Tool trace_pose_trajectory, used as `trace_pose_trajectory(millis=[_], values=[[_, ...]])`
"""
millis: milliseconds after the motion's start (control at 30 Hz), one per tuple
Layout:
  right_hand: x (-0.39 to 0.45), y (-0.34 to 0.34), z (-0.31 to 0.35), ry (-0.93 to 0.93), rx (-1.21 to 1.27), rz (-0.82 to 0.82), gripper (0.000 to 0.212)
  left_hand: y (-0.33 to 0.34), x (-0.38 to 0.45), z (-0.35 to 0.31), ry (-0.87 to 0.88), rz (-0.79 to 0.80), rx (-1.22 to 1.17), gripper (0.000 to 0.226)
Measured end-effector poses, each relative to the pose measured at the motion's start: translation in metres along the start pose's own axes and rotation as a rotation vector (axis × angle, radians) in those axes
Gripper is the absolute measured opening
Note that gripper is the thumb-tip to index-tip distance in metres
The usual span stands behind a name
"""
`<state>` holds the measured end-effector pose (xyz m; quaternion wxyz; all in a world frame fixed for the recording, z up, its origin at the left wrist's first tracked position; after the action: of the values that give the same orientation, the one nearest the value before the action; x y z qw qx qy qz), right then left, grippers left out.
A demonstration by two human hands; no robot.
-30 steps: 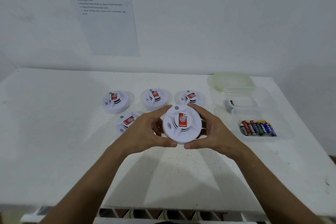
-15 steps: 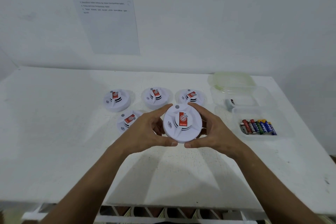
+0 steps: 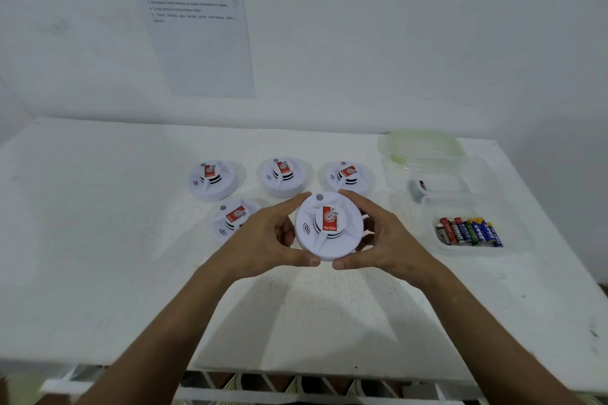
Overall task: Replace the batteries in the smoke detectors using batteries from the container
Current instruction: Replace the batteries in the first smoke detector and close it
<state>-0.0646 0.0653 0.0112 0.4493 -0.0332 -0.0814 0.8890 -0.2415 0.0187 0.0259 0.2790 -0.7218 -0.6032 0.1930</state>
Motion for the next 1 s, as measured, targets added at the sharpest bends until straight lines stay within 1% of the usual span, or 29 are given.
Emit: trace_pose_trajectory(millis=[333,567,1000], values=[[0.008,-0.001,-0.016,0.036,-0.047,-0.048,0.100,0.004,0.008,0.015,-0.001,0.000,0.022,0.091],[0.016,0.000,-0.025,0.039,-0.105,-0.053,0.099,0.010,0.014,0.027,-0.055,0.003,0.041,0.091],[0.031,-0.004,-0.038,0.035,-0.183,-0.090,0.097,0.018,0.025,0.038,-0.100,-0.012,0.062,0.086]])
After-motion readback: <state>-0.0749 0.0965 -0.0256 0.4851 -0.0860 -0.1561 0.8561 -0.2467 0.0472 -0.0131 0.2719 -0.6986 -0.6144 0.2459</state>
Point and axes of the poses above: each hand's wrist, its own x-axis towards the middle knuckle, its own y-axis out of the palm, z = x × y, the point moved 7 cm from there along x, towards the middle knuckle, and after that the axes turned 9 degrees about x, right-handed, at the moved point
